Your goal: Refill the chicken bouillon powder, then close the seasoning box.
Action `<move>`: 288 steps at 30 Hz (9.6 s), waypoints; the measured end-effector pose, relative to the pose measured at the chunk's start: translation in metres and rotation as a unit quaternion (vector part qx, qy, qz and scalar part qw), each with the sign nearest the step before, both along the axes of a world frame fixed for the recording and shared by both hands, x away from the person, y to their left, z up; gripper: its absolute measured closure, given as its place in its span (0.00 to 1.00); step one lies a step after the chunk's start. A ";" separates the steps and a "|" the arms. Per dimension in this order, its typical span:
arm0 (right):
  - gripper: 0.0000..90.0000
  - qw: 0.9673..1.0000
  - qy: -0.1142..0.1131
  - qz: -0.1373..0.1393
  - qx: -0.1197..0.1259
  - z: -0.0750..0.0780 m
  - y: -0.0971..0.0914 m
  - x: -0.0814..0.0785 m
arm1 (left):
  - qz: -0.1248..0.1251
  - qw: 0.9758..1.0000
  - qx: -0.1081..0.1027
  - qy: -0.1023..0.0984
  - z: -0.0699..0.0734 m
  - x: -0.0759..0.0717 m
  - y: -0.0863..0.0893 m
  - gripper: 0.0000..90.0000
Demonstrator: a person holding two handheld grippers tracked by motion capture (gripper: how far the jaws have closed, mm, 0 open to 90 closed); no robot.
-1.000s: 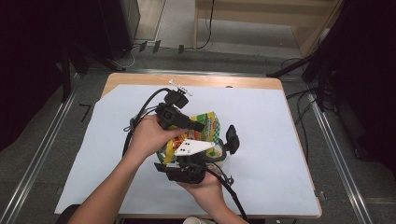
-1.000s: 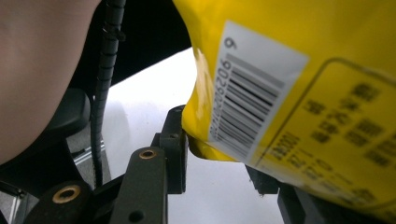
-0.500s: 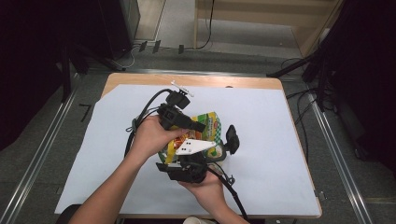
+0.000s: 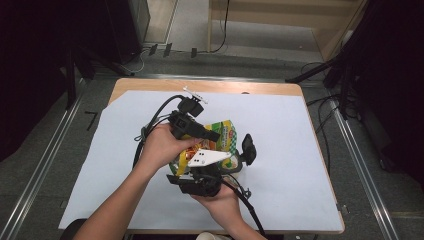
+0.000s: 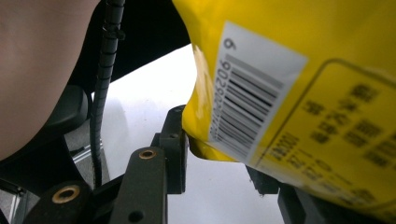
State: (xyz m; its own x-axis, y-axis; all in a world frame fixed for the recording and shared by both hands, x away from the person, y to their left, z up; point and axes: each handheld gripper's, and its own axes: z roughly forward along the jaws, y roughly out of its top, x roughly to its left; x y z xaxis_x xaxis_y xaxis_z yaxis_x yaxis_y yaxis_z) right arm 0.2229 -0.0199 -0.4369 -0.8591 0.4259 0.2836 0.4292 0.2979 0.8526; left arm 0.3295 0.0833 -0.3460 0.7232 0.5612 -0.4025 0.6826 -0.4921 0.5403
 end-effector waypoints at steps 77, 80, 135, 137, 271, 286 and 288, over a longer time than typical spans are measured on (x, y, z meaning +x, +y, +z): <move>0.71 1.000 -0.006 0.000 -0.017 -0.001 0.000 0.000 | -0.005 1.000 0.001 0.005 -0.002 0.001 -0.001 0.84; 0.67 1.000 -0.014 0.003 -0.015 -0.003 0.001 0.000 | -0.006 1.000 0.006 0.007 -0.003 0.002 0.000 0.85; 0.54 0.998 -0.016 0.026 -0.060 -0.041 0.018 -0.003 | -0.045 0.994 -0.074 0.061 -0.012 0.008 0.058 1.00; 0.54 0.998 -0.018 0.024 -0.057 -0.040 0.017 -0.001 | -0.046 0.994 -0.075 0.058 -0.010 0.007 0.061 1.00; 0.54 0.999 -0.008 -0.006 -0.049 0.000 -0.028 0.014 | 0.104 0.979 -0.103 -0.142 0.017 0.022 0.167 0.43; 0.55 0.999 -0.008 -0.026 -0.043 0.018 -0.054 0.027 | 0.122 0.978 -0.097 -0.137 0.013 0.025 0.188 0.40; 0.55 0.999 -0.007 -0.029 -0.044 0.020 -0.057 0.028 | 0.122 0.978 -0.097 -0.139 0.011 0.026 0.190 0.40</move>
State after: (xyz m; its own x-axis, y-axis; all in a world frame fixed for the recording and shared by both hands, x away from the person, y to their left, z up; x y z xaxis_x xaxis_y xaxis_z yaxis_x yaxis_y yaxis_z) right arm 0.2511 -0.0774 -0.4169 -0.8361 0.4977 0.2307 0.4359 0.3474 0.8303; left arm 0.3550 0.2728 -0.3345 0.6737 0.6638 -0.3248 0.5804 -0.2033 0.7885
